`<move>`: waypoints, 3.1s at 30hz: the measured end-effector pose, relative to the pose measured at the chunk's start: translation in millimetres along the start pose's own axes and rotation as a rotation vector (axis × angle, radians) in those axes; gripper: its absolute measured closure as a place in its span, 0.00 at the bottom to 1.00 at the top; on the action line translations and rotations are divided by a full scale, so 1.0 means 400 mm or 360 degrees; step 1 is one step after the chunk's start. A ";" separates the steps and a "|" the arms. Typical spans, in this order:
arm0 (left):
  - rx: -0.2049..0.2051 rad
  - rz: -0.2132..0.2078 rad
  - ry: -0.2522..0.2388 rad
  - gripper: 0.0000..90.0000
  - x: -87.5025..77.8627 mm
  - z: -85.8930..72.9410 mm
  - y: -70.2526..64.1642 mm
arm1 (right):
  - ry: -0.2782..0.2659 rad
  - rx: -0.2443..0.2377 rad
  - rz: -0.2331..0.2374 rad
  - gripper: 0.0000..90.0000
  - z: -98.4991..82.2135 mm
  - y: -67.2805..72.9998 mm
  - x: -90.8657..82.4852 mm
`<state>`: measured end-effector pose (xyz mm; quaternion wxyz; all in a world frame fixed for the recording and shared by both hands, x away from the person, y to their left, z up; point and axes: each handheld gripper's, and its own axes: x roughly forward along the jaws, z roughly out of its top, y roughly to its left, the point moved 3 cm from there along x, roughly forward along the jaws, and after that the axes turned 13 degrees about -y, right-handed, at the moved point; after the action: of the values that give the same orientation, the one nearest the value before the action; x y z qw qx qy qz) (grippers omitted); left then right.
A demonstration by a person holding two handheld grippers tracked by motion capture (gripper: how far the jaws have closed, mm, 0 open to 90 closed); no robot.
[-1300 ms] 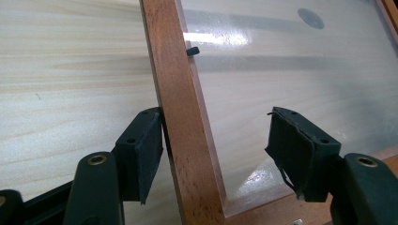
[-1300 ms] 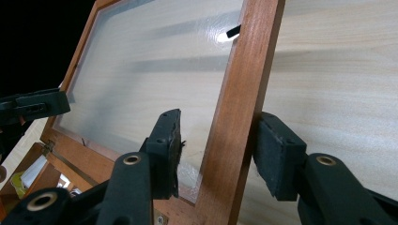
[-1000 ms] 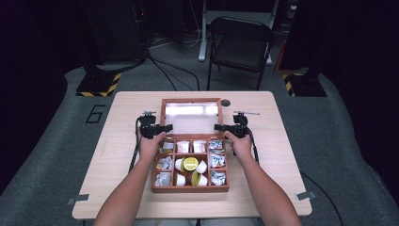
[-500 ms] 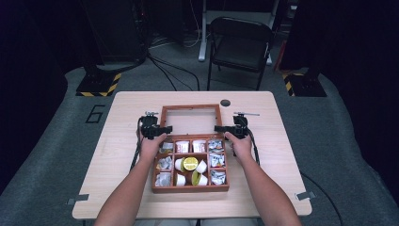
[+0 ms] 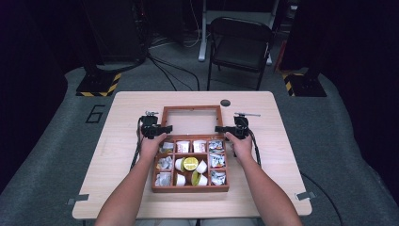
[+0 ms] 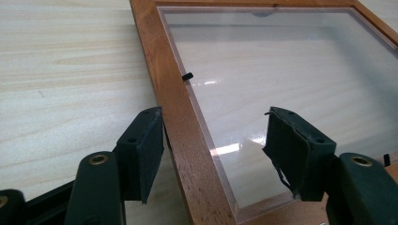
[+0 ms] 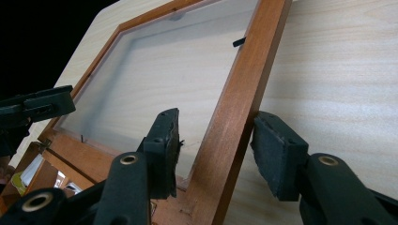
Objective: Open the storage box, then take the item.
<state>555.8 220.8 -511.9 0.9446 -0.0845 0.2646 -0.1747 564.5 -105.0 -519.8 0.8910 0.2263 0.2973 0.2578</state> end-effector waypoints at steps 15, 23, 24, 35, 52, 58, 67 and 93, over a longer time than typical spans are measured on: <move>-0.0032 -0.0043 0.0021 0.43 0.010 -0.003 0.002 | -0.0012 0.0081 -0.0013 0.57 -0.012 -0.011 -0.013; -0.0109 -0.0070 0.0038 0.45 0.007 -0.006 0.007 | -0.0007 0.0107 -0.0008 0.56 -0.014 -0.016 -0.012; -0.0099 -0.0067 0.0044 0.45 0.005 -0.005 0.007 | -0.0004 0.0102 -0.0022 0.55 -0.014 -0.013 -0.012; -0.0050 -0.0069 0.0073 0.43 -0.026 -0.001 -0.002 | 0.0035 -0.0159 -0.0108 0.53 -0.006 0.011 -0.043; -0.0039 -0.0121 0.0044 0.43 -0.085 0.025 -0.024 | 0.0001 -0.0252 -0.0054 0.53 0.013 0.078 -0.082; -0.0055 -0.0161 0.0021 0.43 -0.139 0.024 -0.034 | -0.0001 -0.0376 -0.0002 0.51 0.007 0.128 -0.124; 0.0088 -0.0191 0.0001 0.44 -0.209 0.002 -0.068 | -0.0005 -0.0576 0.0054 0.44 -0.021 0.196 -0.179; 0.0195 -0.0342 0.0005 0.41 -0.274 -0.044 -0.103 | 0.0190 -0.1036 0.0213 0.48 -0.158 0.295 -0.190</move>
<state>447.2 222.5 -464.7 0.9234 -0.0540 0.2444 -0.2909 432.9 -44.3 -468.3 0.8786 -0.0666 0.2355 0.4101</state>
